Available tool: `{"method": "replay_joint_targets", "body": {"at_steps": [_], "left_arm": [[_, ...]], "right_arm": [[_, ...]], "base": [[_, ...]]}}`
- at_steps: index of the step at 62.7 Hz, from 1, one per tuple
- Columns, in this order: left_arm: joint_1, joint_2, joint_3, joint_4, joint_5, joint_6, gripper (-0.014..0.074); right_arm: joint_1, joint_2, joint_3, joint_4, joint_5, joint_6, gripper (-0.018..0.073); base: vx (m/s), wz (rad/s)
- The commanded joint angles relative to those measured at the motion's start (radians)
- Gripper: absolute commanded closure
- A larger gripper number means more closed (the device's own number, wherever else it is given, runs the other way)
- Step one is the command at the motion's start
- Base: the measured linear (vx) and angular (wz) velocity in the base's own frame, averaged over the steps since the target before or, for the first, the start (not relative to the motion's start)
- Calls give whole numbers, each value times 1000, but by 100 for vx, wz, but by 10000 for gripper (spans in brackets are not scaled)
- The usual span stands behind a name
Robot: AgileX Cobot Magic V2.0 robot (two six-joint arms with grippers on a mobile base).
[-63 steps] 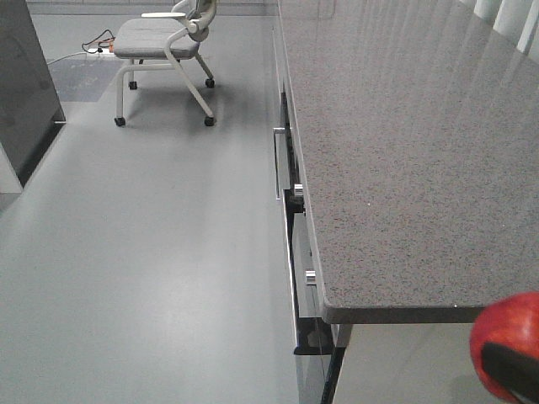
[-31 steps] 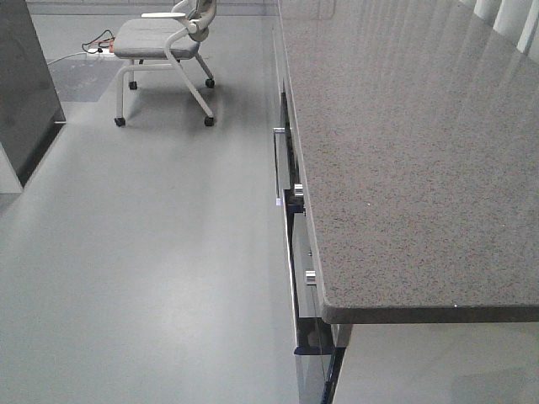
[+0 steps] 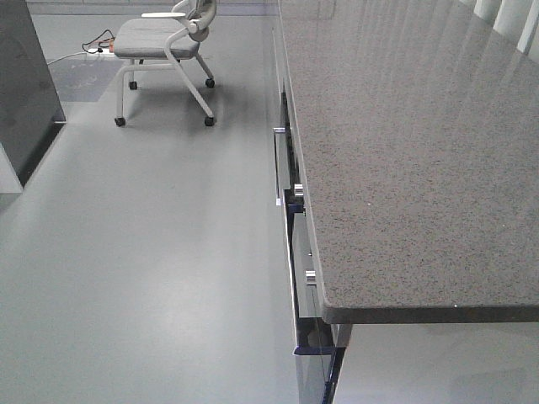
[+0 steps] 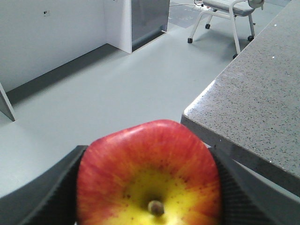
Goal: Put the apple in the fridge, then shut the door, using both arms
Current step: 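Drive the base away from the counter, turning around the island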
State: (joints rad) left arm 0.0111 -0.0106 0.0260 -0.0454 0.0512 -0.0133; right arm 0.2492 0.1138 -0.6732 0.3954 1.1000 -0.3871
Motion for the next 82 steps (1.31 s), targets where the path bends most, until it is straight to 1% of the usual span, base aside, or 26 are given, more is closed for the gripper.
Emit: {"method": "replay_joint_targets", "body": {"at_steps": [1,82], "left_arm": [[4,-16,21,-3,-74,-3,603],[4,-16,21,-3,-74,-3,603]], "right_arm": [[1,17,-27,21,-68,-4,204],[1,17,-27,21,-68,-4,204]], "base": [[0,0],[-1,3]]}}
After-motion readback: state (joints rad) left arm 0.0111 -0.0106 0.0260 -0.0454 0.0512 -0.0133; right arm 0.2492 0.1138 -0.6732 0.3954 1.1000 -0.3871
